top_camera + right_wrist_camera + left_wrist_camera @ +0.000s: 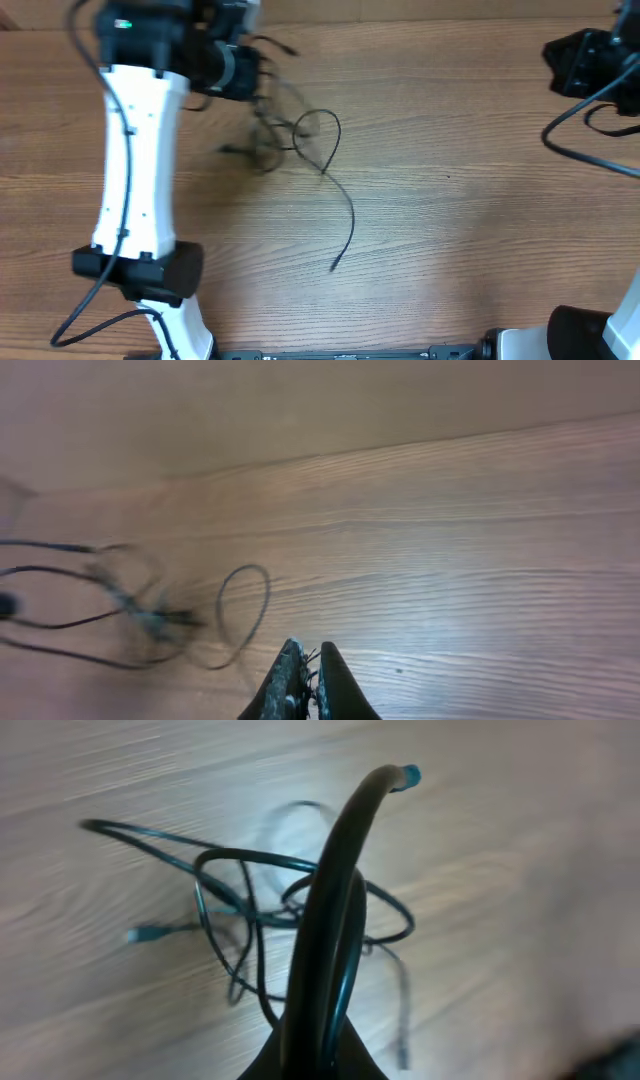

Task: Untangle cables

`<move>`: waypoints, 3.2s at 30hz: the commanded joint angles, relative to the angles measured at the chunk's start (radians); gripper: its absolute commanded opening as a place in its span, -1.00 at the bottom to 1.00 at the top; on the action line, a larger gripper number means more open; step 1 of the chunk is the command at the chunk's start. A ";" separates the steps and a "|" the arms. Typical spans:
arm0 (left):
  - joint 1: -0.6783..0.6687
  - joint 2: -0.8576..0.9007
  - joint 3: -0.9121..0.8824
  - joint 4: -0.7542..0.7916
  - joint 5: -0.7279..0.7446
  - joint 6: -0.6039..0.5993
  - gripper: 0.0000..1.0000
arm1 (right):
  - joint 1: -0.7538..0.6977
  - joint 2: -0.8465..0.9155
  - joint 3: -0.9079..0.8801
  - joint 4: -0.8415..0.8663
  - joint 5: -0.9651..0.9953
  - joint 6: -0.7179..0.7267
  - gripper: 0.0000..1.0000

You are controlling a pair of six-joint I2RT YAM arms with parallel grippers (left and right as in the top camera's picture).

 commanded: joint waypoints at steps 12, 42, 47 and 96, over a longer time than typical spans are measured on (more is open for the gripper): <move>-0.234 -0.018 0.006 0.080 -0.062 -0.123 1.00 | 0.220 0.075 -0.022 -0.051 0.007 -0.029 0.24; -0.176 -0.154 0.091 -0.098 -0.106 -0.156 1.00 | 0.524 0.335 -0.858 0.817 0.011 -0.184 0.18; -0.181 -0.154 0.090 -0.098 -0.156 -0.155 1.00 | 0.525 0.304 -0.761 0.746 0.011 -0.167 0.24; -0.195 -0.150 0.023 -0.098 -0.228 -0.134 0.99 | 0.501 0.093 -0.029 0.290 0.368 -0.142 -0.92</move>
